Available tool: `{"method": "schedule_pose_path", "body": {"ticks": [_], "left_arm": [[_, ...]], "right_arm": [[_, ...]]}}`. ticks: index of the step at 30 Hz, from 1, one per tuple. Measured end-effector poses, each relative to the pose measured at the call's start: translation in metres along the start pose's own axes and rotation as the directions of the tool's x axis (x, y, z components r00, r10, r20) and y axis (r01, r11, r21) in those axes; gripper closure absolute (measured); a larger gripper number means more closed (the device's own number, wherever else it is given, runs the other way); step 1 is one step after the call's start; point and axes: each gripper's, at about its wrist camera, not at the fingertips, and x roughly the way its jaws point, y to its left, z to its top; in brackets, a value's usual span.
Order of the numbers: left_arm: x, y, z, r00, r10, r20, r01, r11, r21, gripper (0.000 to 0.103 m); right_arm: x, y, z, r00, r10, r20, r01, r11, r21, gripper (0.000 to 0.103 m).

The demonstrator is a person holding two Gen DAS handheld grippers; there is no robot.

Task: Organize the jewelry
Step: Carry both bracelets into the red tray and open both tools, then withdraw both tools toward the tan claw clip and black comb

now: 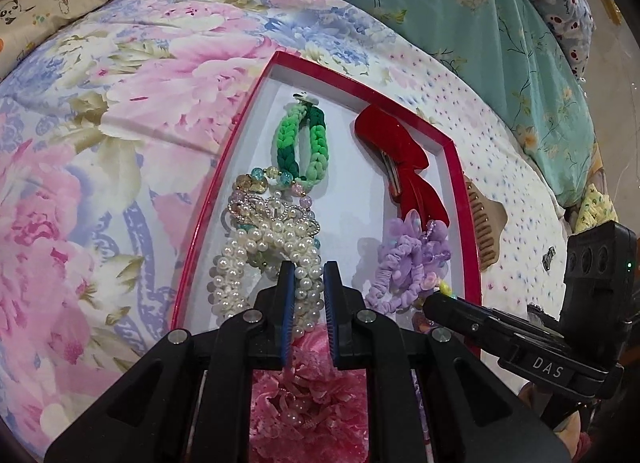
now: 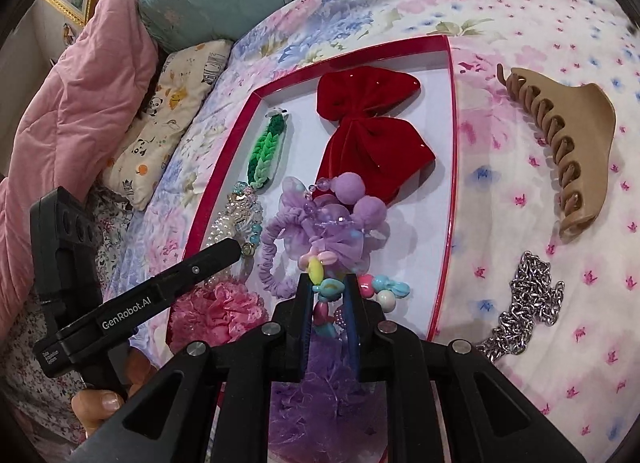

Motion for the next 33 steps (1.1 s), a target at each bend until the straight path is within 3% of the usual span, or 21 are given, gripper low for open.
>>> {"method": "schedule_pose_path", "body": {"ticks": [10, 13, 14, 16, 22, 25, 33], "left_arm": [[-0.005, -0.002, 0.0, 1.0, -0.005, 0.0, 0.005, 1.0, -0.002, 0.091], [-0.009, -0.002, 0.0, 1.0, -0.007, -0.002, 0.007, 1.0, -0.014, 0.076], [-0.012, -0.002, -0.001, 1.0, -0.003, 0.003, 0.003, 1.0, -0.019, 0.066], [-0.017, -0.002, -0.002, 1.0, -0.005, 0.013, 0.006, 1.0, -0.028, 0.059], [-0.028, -0.007, -0.004, 1.0, -0.019, 0.017, 0.02, 0.999, -0.032, 0.059], [-0.033, -0.009, -0.005, 1.0, -0.018, 0.025, 0.019, 0.999, -0.037, 0.048], [-0.044, -0.011, -0.012, 0.999, -0.016, 0.027, 0.017, 0.998, -0.055, 0.048]], "right_arm": [[-0.006, 0.005, -0.002, 1.0, -0.005, -0.012, 0.005, 1.0, -0.001, 0.081], [-0.009, 0.006, -0.002, 1.0, -0.002, -0.009, 0.002, 1.0, 0.007, 0.072], [-0.012, 0.006, -0.003, 1.0, -0.003, -0.004, 0.003, 1.0, 0.007, 0.07], [-0.018, 0.008, -0.004, 1.0, -0.003, 0.004, 0.003, 1.0, 0.001, 0.07], [-0.039, 0.009, -0.01, 0.999, -0.006, 0.034, 0.006, 1.0, -0.004, 0.066], [-0.054, 0.007, -0.016, 0.998, -0.005, 0.059, 0.005, 1.0, 0.001, 0.055], [-0.072, -0.004, -0.022, 0.997, 0.005, 0.078, -0.007, 1.0, 0.026, 0.055]]}}
